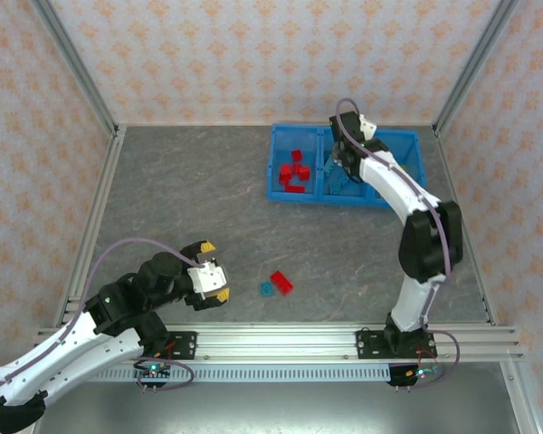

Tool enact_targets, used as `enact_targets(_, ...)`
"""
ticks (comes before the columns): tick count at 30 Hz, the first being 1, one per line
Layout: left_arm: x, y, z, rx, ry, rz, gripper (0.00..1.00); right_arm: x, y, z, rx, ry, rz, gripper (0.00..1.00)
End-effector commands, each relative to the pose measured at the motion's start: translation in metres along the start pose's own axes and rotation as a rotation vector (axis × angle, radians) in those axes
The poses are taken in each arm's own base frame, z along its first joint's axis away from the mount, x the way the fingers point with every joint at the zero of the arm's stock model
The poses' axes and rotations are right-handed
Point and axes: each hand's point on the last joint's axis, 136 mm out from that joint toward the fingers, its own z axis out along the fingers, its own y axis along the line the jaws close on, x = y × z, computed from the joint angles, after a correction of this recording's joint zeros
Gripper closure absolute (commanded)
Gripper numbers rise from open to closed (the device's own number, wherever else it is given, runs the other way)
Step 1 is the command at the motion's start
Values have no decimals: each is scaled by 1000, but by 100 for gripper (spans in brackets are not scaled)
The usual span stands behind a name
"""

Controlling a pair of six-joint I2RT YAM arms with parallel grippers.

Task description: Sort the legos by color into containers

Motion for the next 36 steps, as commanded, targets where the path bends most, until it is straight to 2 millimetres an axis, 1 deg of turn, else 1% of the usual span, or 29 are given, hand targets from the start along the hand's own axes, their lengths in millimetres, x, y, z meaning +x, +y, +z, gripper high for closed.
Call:
enact_targets(1, 0, 7, 0, -42, -14, -5, 0, -2, 2, 25, 41, 61, -74, 59)
enact_targets(3, 0, 9, 0, -54, -11, -7, 0, -8, 7, 27, 40, 81, -79, 49)
enact_targets(4, 1, 9, 0, -57, -8, -5, 0, -9, 8, 24, 35, 87, -80, 45)
enact_targets(6, 1, 9, 1, -56, -7, -3, 0, -12, 9, 14, 11, 81, -62, 42)
enact_targets(8, 2, 9, 2, -54, -2, -1, 0, -12, 6, -1, -18, 73, -35, 41)
enact_targets(11, 3, 7, 3, -48, 3, 4, 0, -3, 3, -31, -98, 90, -6, 38)
enact_targets(12, 4, 7, 4, -46, 6, 5, 0, 0, 1, -44, -122, 95, 0, 37)
enact_targets(14, 5, 6, 6, -41, 11, 6, 0, 11, -6, -66, -165, 111, 6, 35)
enact_targets(15, 6, 5, 7, -39, 17, 6, 0, 17, -8, -81, -202, 117, 10, 35)
enact_targets(16, 8, 5, 8, -38, 26, 8, 0, 26, -9, -95, -238, 129, 11, 34)
enact_targets(17, 9, 6, 9, -39, 34, 8, 0, 35, -9, -104, -269, 144, 5, 33)
enact_targets(19, 7, 6, 10, -33, 39, -1, 0, 59, -7, -128, -328, 168, -41, 32)
enact_targets(20, 6, 6, 11, -29, 37, -6, 0, 75, -4, -136, -347, 189, -80, 31)
enact_targets(21, 5, 6, 12, -22, 35, -11, 0, 94, 2, -145, -380, 218, -137, 30)
enact_targets(22, 4, 5, 13, -14, 35, -14, 0, 116, 9, -154, -406, 253, -214, 29)
enact_targets(24, 6, 2, 15, 5, 44, -13, 0, 157, 18, -167, -424, 304, -366, 28)
enact_targets(26, 5, -2, 18, 30, 43, -14, 0, 198, 20, -175, -416, 361, -511, 29)
enact_targets(27, 2, -4, 18, 43, 34, -20, 0, 219, 19, -177, -419, 398, -578, 29)
enact_targets(30, 0, -8, 20, 70, 24, -28, 0, 271, 12, -175, -411, 481, -699, 32)
enact_targets(33, 3, -9, 22, 72, 37, -23, 0, 314, 7, -172, -437, 566, -749, 33)
enact_targets(36, 4, -8, 21, 62, 41, -20, 0, 349, 7, -169, -459, 638, -789, 34)
